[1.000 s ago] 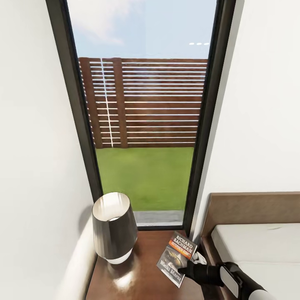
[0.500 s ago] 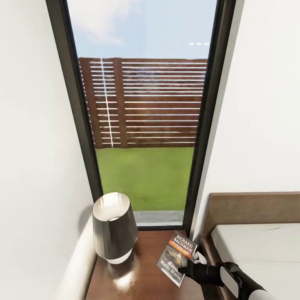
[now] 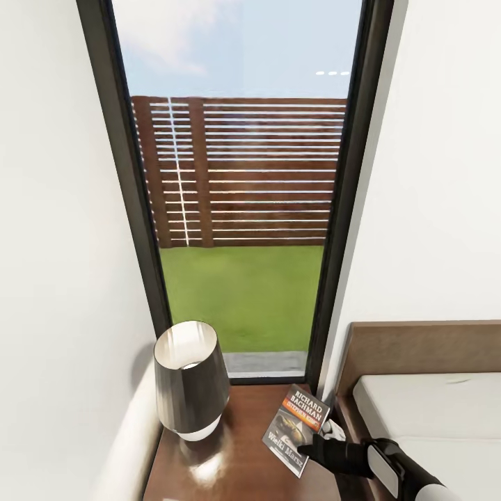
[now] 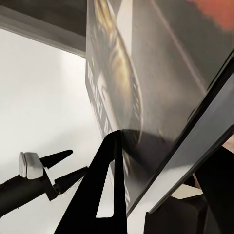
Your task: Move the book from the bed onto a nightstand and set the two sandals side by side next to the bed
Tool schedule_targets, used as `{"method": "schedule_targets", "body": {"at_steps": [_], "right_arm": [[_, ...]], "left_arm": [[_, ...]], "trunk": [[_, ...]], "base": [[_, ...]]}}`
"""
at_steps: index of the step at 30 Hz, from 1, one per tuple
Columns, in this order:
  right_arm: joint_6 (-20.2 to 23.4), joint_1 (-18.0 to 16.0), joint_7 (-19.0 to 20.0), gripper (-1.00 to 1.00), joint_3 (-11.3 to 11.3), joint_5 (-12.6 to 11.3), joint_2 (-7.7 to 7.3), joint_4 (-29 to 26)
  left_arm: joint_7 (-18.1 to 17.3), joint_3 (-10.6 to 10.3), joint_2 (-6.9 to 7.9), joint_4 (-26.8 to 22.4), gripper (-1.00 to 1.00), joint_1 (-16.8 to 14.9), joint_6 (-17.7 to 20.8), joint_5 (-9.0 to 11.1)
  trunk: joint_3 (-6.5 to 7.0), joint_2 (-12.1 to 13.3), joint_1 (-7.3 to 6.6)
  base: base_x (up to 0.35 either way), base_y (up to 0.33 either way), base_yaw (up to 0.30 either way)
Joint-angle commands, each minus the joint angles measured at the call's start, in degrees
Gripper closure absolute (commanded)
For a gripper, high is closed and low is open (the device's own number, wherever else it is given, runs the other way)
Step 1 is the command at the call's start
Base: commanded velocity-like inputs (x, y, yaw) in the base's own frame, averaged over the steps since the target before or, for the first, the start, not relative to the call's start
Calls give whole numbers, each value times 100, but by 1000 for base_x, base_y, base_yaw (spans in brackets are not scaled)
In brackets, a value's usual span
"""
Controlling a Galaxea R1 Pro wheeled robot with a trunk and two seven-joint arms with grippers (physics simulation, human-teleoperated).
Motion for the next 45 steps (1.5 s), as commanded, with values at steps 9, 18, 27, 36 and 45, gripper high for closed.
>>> {"method": "schedule_targets", "body": {"at_steps": [9, 18, 27, 36, 45], "right_arm": [[31, -4, -1, 100, 28, -52, -5, 0], [27, -4, -1, 100, 26, -52, -12, 7], [26, -4, -6, 100, 26, -59, -13, 9], [33, -4, -11, 100, 19, -60, -9, 7], [84, -11, -27, 100, 22, -60, 8, -26]], "left_arm": [[-1, -17, 106, -8, -100, -6, -108, 118], [21, -17, 123, 40, -100, -2, -331, 129], [53, -17, 113, 120, -100, 5, -465, 126], [56, -18, 109, 131, -100, 6, -482, 124], [63, -17, 100, 133, -100, 6, -493, 116]], "trunk": [[-10, -11, 3], [-28, -51, 25], [-190, -412, 223], [-351, -773, 421], [-513, -1134, 618]], "base": [[0, 0, 0], [0, 0, 0], [0, 0, 0], [0, 0, 0], [0, 0, 0]]}}
